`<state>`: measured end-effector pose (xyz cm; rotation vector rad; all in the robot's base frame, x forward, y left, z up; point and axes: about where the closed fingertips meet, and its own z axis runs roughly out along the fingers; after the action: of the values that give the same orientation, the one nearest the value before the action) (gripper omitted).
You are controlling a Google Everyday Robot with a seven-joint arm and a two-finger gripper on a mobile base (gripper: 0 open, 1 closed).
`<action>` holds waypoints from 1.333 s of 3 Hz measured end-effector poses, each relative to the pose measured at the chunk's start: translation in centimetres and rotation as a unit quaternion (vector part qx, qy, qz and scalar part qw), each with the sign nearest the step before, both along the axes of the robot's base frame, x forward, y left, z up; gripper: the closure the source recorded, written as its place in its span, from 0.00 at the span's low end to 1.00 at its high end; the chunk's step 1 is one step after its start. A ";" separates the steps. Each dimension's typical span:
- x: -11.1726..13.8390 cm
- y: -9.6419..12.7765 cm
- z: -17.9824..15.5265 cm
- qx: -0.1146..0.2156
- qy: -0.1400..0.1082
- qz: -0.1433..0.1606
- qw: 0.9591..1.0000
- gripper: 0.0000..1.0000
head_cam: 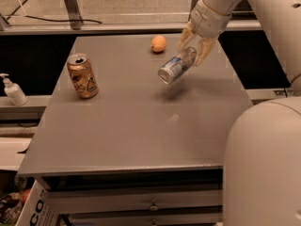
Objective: Place redbull can upright
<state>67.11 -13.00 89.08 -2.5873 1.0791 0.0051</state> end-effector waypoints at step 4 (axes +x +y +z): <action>-1.0 0.6 1.3 0.093 -0.106 0.106 0.984 1.00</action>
Offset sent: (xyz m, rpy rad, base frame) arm -0.0099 0.0151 0.0100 0.0885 -0.0864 0.0982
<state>66.07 -12.39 90.39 -2.4550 0.6916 -0.1114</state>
